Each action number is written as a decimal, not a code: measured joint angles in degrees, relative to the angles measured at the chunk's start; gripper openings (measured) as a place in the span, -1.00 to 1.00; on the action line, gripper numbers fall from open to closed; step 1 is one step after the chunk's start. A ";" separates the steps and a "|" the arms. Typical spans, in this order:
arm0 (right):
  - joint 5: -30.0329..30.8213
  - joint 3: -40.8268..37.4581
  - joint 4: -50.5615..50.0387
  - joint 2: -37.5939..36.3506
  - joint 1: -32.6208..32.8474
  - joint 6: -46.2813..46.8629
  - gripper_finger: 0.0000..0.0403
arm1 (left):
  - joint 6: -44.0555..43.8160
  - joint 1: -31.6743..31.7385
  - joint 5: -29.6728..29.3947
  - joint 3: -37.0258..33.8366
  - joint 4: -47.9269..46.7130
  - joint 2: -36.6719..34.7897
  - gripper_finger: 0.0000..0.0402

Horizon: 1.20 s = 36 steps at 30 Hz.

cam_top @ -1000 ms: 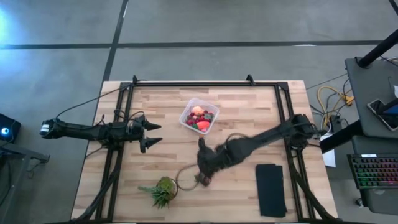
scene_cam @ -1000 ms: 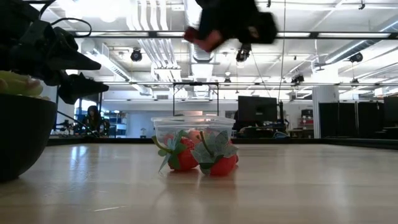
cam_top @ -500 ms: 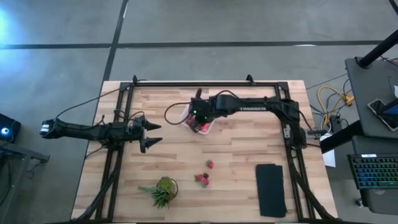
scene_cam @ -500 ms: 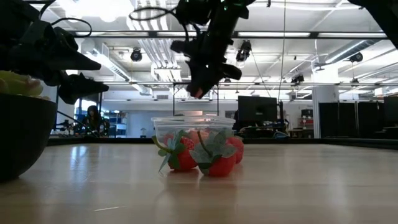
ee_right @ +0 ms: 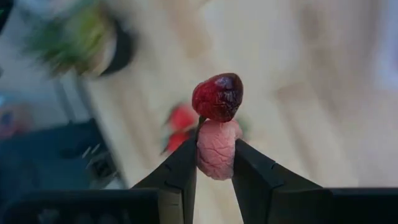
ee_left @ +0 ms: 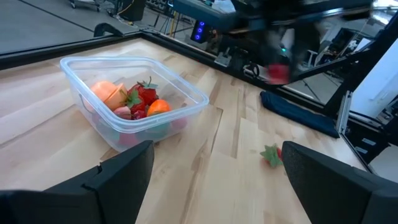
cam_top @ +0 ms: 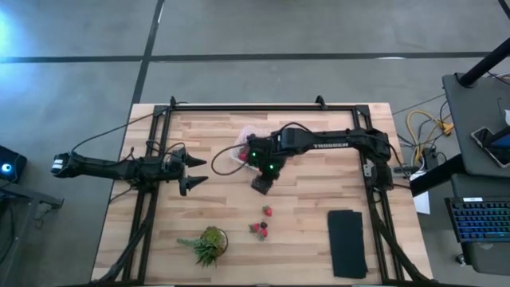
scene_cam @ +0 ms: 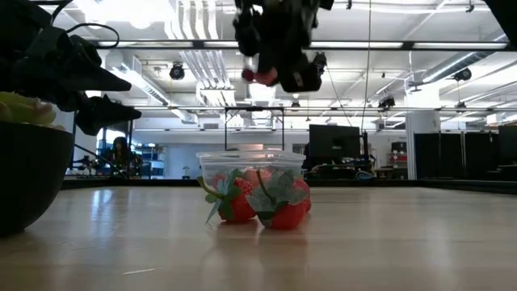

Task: Pick and placing Produce into tupperware
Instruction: Put the pink peach into the transparent bin

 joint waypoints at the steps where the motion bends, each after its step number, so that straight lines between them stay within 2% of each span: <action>1: -1.64 0.00 -0.13 -0.35 0.66 -0.71 -0.61 | 0.00 0.02 -0.01 0.00 0.01 0.00 0.69; 5: -6.31 -0.02 -0.86 -1.14 2.76 -1.41 -0.61 | 0.00 0.02 -0.01 0.00 0.01 0.00 0.69; 11: -6.02 -0.04 -1.01 -1.31 3.74 -2.32 -0.61 | -0.01 0.01 -0.01 0.00 0.01 0.00 0.69; 15: 7.13 -0.04 0.19 -1.31 2.44 -1.92 -0.61 | -0.02 0.00 0.01 0.00 0.01 0.00 0.69; 20: 17.63 -0.48 4.42 -1.35 -3.26 2.59 -0.61 | -0.02 0.00 -0.01 0.00 0.01 0.00 0.69; 30: 17.74 -1.27 5.22 -1.35 -11.12 5.63 -0.61 | 0.00 0.01 -0.01 0.00 0.01 0.00 0.69; 36: 12.46 -1.49 5.06 -1.35 -11.22 3.11 -0.61 | 0.00 0.01 -0.01 0.00 0.01 0.00 0.69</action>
